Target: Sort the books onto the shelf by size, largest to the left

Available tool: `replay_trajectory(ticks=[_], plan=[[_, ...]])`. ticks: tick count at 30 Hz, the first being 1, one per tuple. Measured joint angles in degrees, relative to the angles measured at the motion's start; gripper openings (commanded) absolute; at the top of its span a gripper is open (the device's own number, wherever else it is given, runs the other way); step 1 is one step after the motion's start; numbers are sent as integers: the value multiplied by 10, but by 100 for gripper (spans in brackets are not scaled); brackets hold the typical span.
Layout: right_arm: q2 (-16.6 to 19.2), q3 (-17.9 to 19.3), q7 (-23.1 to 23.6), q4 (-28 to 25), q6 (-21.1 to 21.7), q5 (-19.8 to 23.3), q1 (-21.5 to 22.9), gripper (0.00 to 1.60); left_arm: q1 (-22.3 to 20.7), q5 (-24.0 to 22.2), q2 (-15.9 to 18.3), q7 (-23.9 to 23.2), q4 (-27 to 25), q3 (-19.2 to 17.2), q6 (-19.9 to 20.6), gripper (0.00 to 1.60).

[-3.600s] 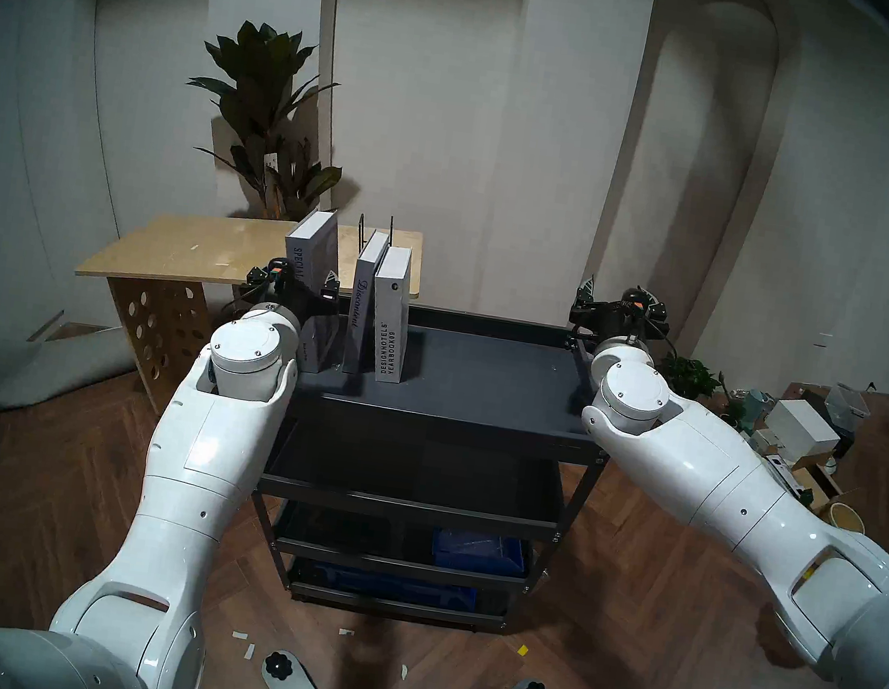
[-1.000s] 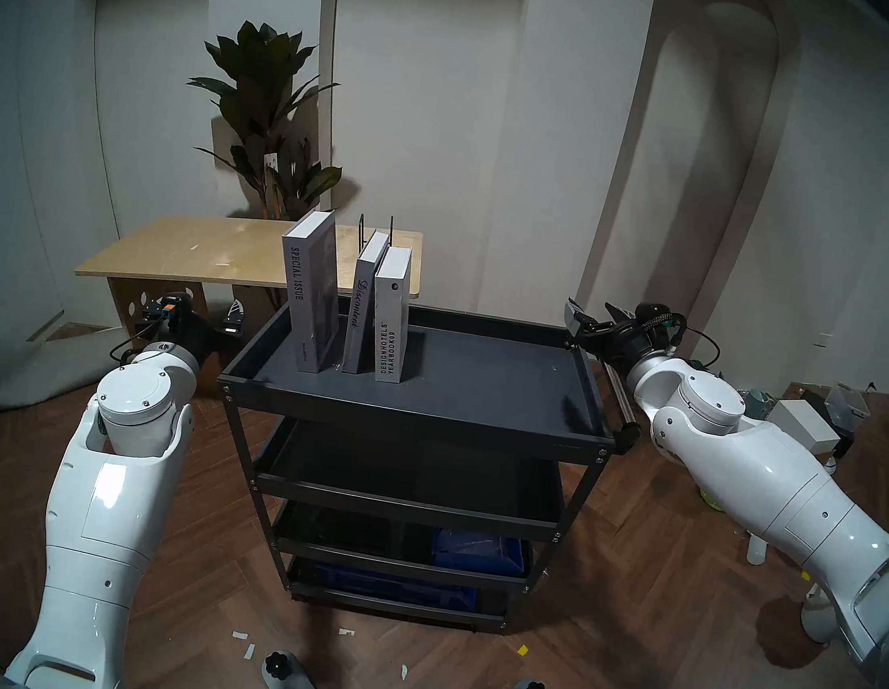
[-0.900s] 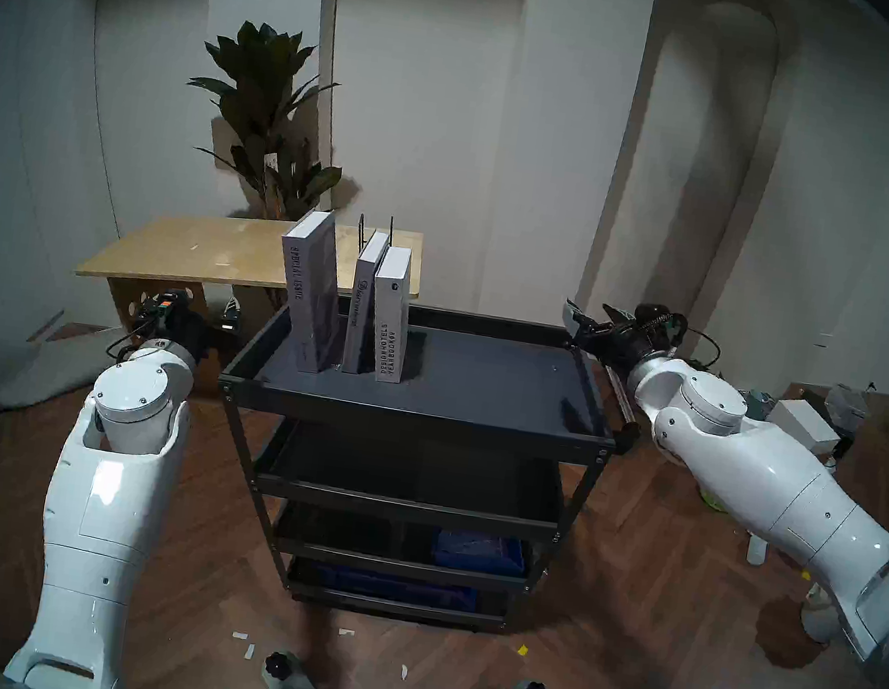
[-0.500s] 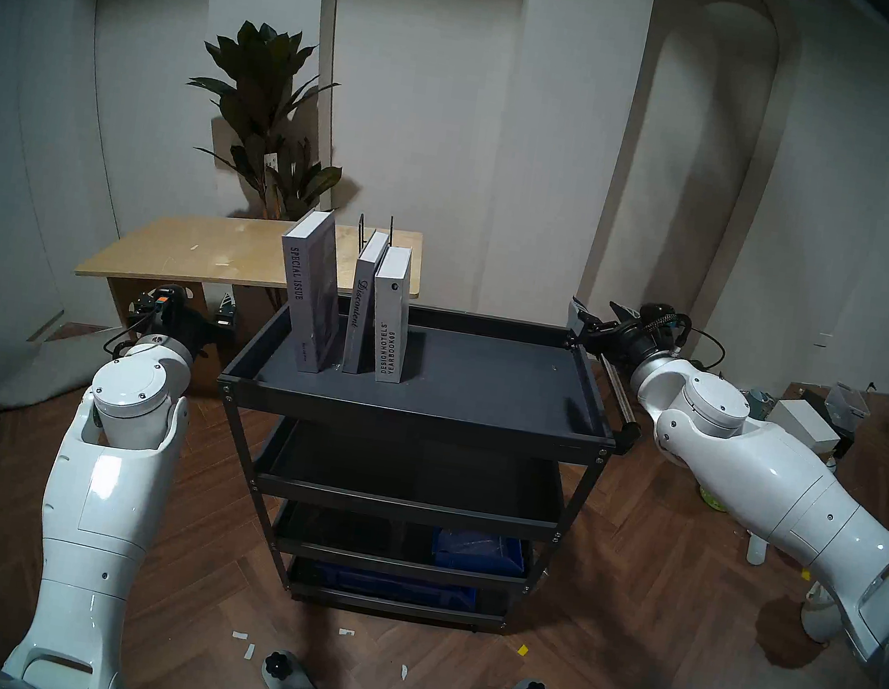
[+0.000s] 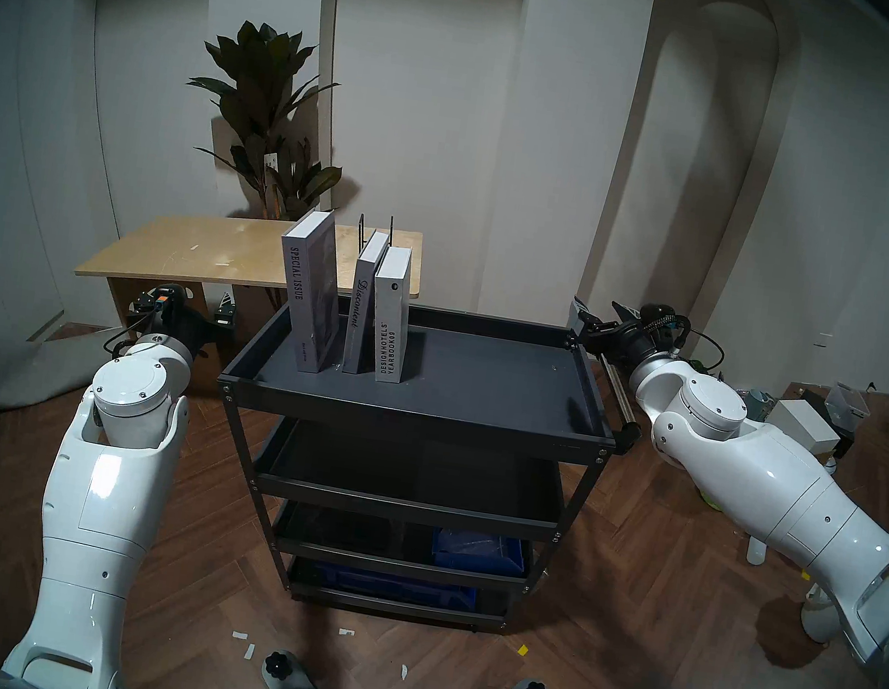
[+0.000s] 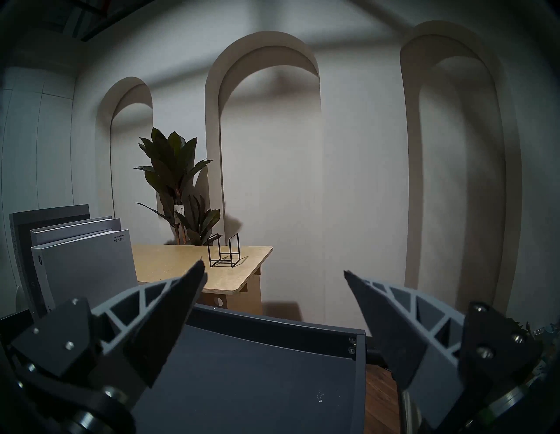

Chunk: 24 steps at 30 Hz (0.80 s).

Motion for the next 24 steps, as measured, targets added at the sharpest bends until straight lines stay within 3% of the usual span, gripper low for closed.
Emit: replay_trajectory(ticks=[24], plan=[[-1, 0, 5, 0, -1, 0, -1, 160, -1, 1, 0, -2, 0, 0, 0, 160]])
